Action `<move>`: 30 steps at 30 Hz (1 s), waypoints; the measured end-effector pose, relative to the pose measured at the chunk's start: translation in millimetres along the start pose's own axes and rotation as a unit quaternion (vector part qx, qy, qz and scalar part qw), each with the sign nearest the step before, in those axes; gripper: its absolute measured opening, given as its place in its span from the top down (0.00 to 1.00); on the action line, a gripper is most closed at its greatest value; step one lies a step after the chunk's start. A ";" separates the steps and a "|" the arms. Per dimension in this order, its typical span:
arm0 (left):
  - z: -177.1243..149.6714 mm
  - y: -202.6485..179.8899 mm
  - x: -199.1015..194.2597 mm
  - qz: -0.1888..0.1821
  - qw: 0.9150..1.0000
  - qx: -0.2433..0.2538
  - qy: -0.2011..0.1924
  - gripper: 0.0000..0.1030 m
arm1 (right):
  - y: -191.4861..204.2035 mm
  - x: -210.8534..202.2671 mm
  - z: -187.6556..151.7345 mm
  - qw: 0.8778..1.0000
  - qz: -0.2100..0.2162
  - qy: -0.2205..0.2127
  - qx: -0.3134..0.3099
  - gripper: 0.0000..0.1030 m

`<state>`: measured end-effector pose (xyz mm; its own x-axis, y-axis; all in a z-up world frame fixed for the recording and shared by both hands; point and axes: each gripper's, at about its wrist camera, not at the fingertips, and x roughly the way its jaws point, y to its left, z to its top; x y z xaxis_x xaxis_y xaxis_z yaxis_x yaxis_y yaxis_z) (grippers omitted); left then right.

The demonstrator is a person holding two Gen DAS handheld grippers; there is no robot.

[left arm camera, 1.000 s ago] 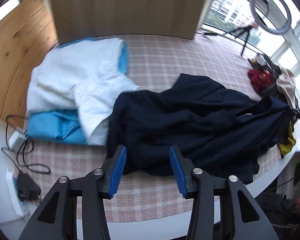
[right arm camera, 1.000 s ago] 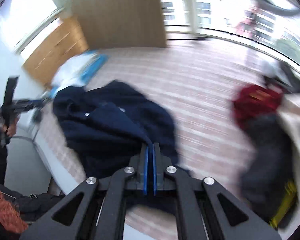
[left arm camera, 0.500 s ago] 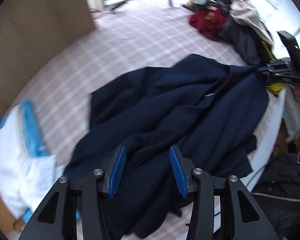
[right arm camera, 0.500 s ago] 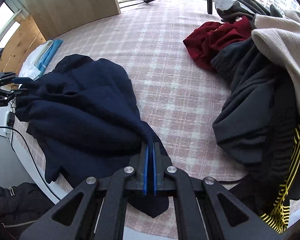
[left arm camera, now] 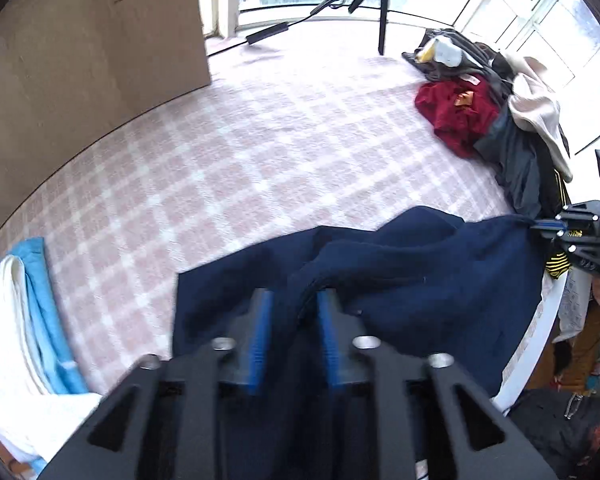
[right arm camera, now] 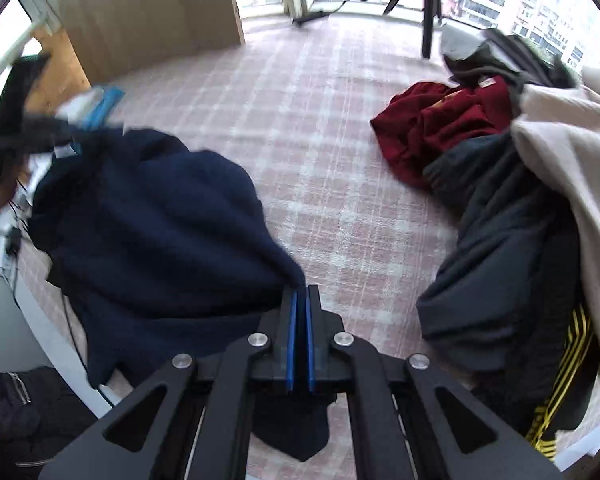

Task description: Fold clothes

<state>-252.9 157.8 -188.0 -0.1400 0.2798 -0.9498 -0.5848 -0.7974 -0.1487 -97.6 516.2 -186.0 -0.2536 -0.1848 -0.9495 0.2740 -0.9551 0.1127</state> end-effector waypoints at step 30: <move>-60.2 33.2 7.6 0.011 0.996 0.054 0.063 0.96 | -12.0 54.4 9.5 0.992 0.105 0.065 -0.004 0.60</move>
<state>-225.3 101.2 -216.7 -0.0561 0.1887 -0.9804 -0.6667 -0.7381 -0.1039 -123.5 515.4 -236.2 -0.0689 -0.3470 -0.9353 0.3160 -0.8969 0.3095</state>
